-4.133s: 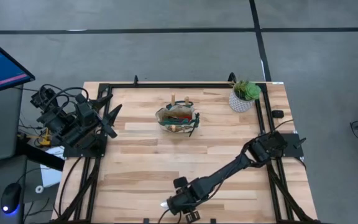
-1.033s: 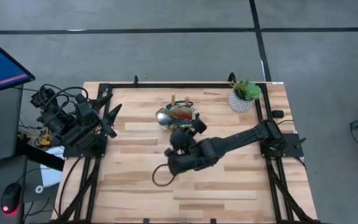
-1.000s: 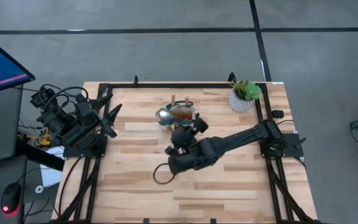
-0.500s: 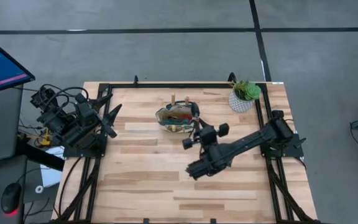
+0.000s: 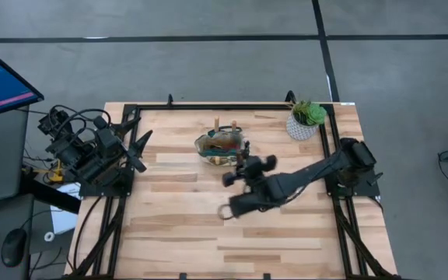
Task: Pick & Place Garden tools in Gardening bag
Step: Put the trowel into the gardening bag
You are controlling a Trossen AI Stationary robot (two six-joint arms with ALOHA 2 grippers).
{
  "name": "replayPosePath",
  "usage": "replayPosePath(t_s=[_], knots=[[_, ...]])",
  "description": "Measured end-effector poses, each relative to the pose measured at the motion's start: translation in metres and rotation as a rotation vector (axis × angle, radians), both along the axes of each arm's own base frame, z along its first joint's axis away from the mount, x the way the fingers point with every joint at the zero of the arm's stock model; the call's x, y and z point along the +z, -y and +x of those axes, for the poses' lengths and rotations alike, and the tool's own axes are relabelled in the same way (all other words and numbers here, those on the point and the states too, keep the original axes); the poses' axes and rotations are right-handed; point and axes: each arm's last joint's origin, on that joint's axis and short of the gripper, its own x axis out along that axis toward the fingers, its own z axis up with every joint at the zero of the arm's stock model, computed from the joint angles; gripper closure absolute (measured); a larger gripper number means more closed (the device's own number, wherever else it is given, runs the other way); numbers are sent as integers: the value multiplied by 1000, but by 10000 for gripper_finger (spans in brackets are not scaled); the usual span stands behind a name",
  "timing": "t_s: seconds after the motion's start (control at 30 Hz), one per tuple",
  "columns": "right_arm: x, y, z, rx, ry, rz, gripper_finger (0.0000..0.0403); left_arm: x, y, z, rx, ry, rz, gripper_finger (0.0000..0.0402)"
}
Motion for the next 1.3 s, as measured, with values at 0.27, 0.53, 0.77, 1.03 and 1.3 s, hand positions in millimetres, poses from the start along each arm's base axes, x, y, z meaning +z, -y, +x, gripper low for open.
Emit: replayPosePath(t_s=[0.27,0.53,0.77,1.03,1.3], knots=[[-23,27,43,178,-189,-20,346,0,0,0,0,1,0,188],[-58,31,-7,238,154,-52,346,0,-1,-1,0,-14,13,188],[-55,39,-36,321,376,-250,346,0,-1,-1,0,-16,16,188],[-69,31,-18,308,89,-258,346,0,-1,-1,0,-17,16,188],[-71,33,-8,201,-61,-243,346,0,-1,-1,0,-17,16,188]])
